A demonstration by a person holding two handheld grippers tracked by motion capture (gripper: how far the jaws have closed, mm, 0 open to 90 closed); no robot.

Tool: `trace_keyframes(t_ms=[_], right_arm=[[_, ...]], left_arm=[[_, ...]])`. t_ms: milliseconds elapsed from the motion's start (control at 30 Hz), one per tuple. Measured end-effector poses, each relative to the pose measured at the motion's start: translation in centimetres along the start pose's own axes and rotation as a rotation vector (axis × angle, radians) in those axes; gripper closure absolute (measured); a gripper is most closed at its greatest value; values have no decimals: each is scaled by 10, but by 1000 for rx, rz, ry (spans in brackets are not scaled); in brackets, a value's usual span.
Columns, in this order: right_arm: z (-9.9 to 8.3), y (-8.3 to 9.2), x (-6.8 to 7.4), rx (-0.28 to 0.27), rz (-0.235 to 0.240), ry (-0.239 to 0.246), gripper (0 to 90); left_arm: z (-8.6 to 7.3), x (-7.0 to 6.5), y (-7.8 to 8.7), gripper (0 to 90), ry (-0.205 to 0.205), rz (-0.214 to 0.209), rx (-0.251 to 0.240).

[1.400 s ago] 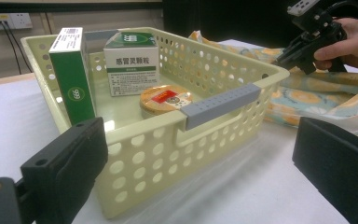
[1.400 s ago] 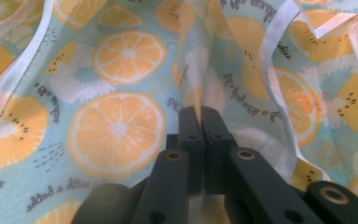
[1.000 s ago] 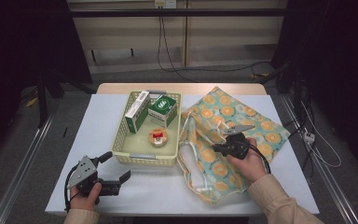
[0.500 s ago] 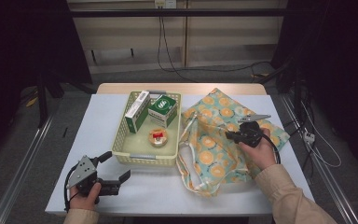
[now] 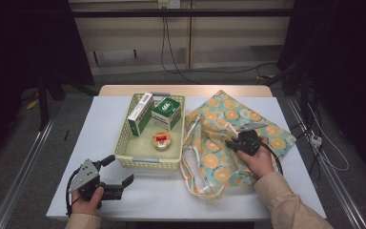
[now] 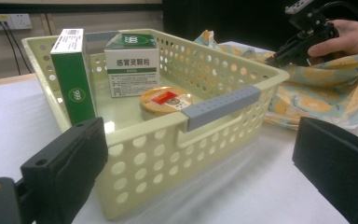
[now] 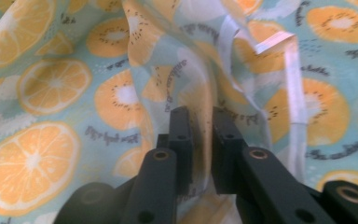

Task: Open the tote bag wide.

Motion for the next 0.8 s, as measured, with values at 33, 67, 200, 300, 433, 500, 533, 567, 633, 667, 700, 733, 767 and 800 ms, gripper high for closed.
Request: trace_keyframes(t_ms=[33, 67, 200, 300, 433, 500, 533, 567, 633, 667, 700, 733, 767, 800], right_arm=[[-1, -1, 1, -1, 7, -7, 744], [-2, -2, 2, -6, 12, -15, 705], [-2, -2, 8, -9, 14, -4, 567], [-2, -3, 12, -3, 21, 9, 504], [-2, -4, 19, 6, 22, 39, 412], [-2, -5, 21, 10, 7, 67, 418], [-2, -5, 22, 13, 0, 73, 420], [-2, -5, 22, 13, -1, 74, 431], [-2, -5, 20, 15, -12, 76, 480], [-2, -5, 19, 13, -20, 84, 487], [-2, -6, 18, 8, -17, 83, 489], [-2, -6, 16, 7, -13, 68, 515], [-2, -5, 15, 7, -19, 62, 552], [-2, -5, 14, 5, -21, 66, 561]], left_arm=[[0, 0, 0, 28, 3, -1, 0], [0, 0, 0, 28, -1, 0, 2], [0, 0, -1, 28, 0, -3, 2], [0, -1, -2, 28, 4, -4, 3], [0, -1, -1, 28, 3, -5, 3], [0, -1, -1, 28, 2, -4, 2], [0, -1, -1, 28, 3, -5, 3], [0, -1, -1, 28, 2, -5, 2], [0, -2, -1, 28, 0, -6, 3], [0, -2, -2, 28, 1, -7, 2], [0, -2, -2, 28, 5, -7, 2], [0, -2, -2, 28, 5, -7, 2], [0, -2, -2, 28, 3, -8, 1], [0, -1, -2, 28, -1, -7, 1]])
Point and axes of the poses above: each handheld gripper's, and its own axes: y roughly backward along the jaws, z roughly out of its top, x roughly to its left, the point moved 1 cm from there along -y, roughly forward along the jaws, and after that the axes turned 6 degrees about x, right-handed, at the moved point
